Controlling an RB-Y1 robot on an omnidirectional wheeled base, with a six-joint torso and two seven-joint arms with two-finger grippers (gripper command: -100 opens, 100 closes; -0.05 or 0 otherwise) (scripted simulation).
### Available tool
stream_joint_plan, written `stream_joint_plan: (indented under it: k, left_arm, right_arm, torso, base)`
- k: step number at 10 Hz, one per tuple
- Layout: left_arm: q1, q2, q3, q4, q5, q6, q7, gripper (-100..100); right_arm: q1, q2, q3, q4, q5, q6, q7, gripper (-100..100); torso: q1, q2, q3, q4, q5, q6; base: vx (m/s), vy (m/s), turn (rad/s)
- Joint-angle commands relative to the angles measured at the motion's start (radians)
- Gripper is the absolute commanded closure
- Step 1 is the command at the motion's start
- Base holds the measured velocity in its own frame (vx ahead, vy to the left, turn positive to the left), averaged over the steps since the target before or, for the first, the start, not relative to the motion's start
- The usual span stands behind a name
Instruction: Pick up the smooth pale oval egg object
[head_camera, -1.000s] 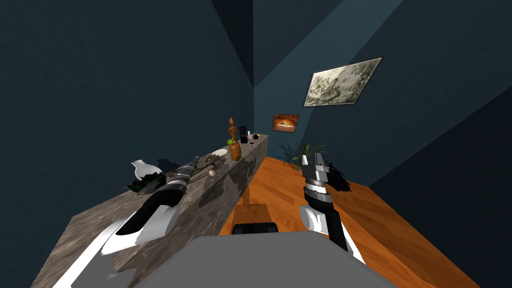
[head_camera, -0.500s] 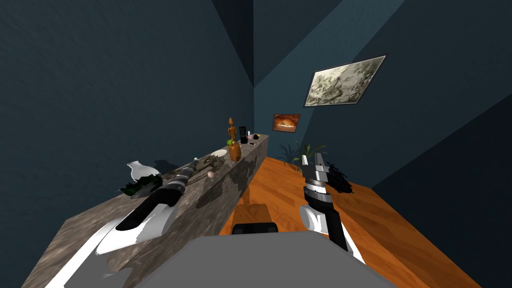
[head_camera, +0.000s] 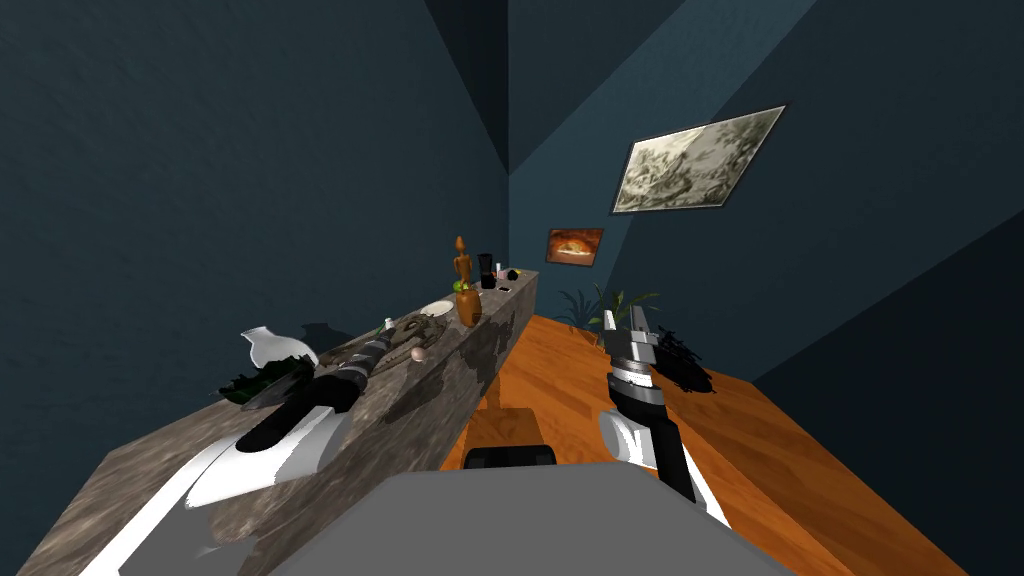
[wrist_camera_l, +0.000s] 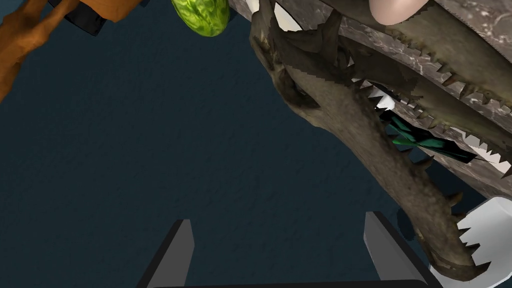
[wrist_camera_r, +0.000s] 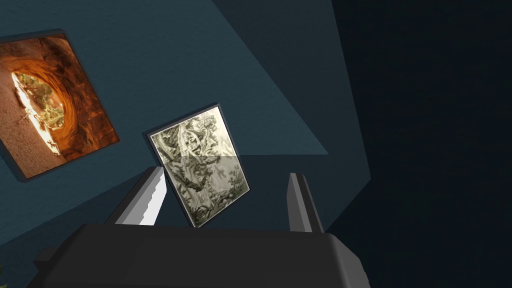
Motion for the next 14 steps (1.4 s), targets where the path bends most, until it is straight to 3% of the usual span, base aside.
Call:
stream_joint_plan:
  k: [1, 6, 11, 14]
  left_arm:
    - [-0.003, 0.008, 0.002, 0.007, 0.008, 0.05, 0.003, -100]
    - [-0.001, 0.046, 0.005, 0.033, 0.057, 0.191, 0.019, -100]
    - [0.003, 0.066, 0.0, 0.056, 0.09, 0.296, 0.033, -100]
    - [0.013, 0.088, -0.014, 0.094, 0.135, 0.402, 0.055, -100]
  right_arm:
    - [0.0, 0.0, 0.0, 0.0, 0.0, 0.0, 0.0, 0]
    - [0.0, 0.0, 0.0, 0.0, 0.0, 0.0, 0.0, 0]
    - [0.0, 0.0, 0.0, 0.0, 0.0, 0.0, 0.0, 0]
    - [0.0, 0.0, 0.0, 0.0, 0.0, 0.0, 0.0, 0]
  torso:
    - [0.0, 0.0, 0.0, 0.0, 0.0, 0.0]
    - [0.0, 0.0, 0.0, 0.0, 0.0, 0.0]
    - [0.001, -0.001, -0.001, 0.0, 0.0, 0.0]
    - [0.0, -0.004, -0.002, -0.001, 0.0, 0.0]
  base:
    - [0.065, 0.003, 0.011]
    - [0.083, -0.004, 0.016]
    - [0.085, 0.0, 0.014]
    - [0.131, -0.002, 0.023]
